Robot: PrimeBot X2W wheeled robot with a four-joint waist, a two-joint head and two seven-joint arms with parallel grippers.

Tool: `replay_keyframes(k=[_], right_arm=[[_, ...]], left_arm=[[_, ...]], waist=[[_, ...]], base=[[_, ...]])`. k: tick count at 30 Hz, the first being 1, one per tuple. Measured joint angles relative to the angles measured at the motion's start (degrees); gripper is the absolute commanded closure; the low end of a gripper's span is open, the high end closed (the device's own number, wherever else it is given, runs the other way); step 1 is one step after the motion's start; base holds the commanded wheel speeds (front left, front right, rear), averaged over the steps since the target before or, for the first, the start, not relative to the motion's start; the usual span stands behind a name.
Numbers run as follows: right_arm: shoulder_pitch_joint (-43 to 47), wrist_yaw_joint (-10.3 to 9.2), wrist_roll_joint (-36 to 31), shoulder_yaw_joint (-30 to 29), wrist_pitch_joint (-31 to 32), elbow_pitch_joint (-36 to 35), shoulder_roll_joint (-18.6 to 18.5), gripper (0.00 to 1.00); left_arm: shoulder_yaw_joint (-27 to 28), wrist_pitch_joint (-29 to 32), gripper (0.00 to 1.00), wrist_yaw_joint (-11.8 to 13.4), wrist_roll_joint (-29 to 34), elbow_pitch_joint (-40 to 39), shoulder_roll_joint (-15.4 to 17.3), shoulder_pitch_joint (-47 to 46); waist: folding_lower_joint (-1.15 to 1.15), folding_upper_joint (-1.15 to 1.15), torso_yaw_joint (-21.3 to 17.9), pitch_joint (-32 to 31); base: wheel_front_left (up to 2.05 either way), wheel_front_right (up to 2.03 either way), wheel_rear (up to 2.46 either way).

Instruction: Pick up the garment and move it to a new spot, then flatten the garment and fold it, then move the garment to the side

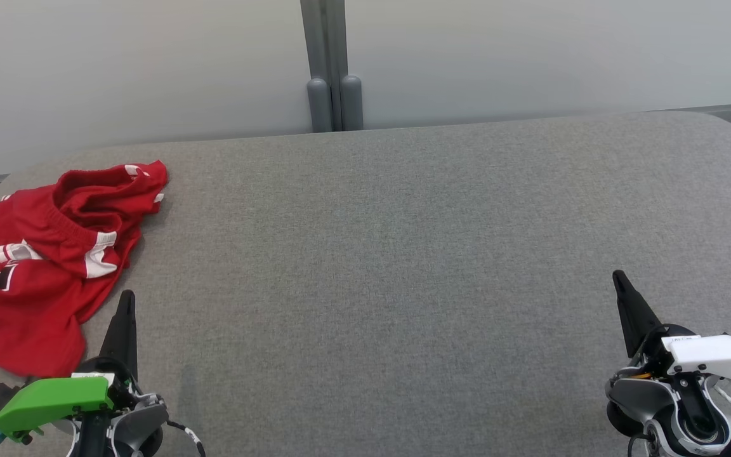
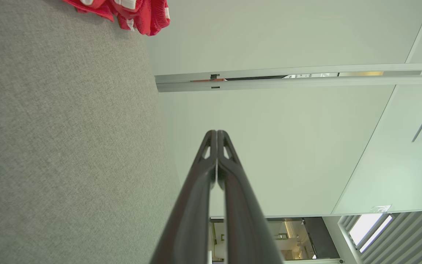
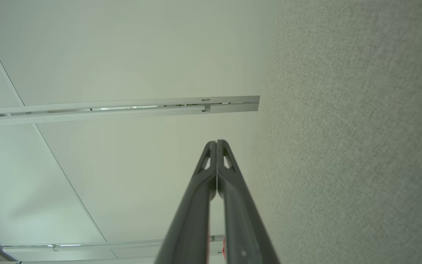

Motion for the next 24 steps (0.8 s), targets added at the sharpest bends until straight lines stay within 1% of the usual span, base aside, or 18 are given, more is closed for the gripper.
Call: replay_keyframes(k=[24], right_arm=[[0.0,0.0,0.0,0.0,0.0,0.0,0.0,1.0]], left_arm=[[0.0,0.0,1.0,0.0,0.0,0.01,0.0,0.0]], waist=[[0.0,0.0,0.0,0.0]], base=[[0.0,0.0,0.0]])
